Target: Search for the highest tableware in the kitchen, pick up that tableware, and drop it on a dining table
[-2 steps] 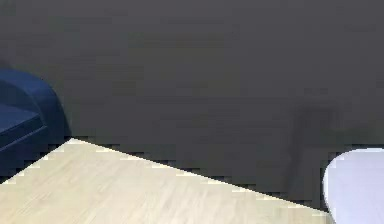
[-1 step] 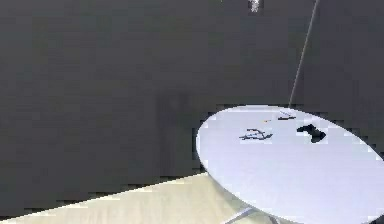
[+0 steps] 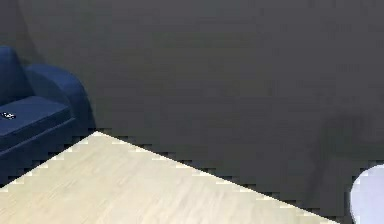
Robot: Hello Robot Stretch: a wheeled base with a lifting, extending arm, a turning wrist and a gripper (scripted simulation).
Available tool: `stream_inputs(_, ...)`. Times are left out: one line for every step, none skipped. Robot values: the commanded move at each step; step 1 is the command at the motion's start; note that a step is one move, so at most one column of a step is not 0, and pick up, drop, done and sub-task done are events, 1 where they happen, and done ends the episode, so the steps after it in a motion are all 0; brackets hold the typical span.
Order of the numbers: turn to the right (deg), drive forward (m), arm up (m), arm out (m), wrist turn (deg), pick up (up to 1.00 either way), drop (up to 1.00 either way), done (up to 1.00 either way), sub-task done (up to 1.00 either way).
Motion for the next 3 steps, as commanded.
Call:
stream_inputs(-45.0,0.0,0.0,0.0,0.0,0.0,0.0,0.0,0.0)
stream_inputs(-45.0,0.0,0.0,0.0,0.0,0.0,0.0,0.0,0.0)
stream_inputs(-30.0,0.0,0.0,0.0,0.0,0.0,0.0,0.0,0.0)
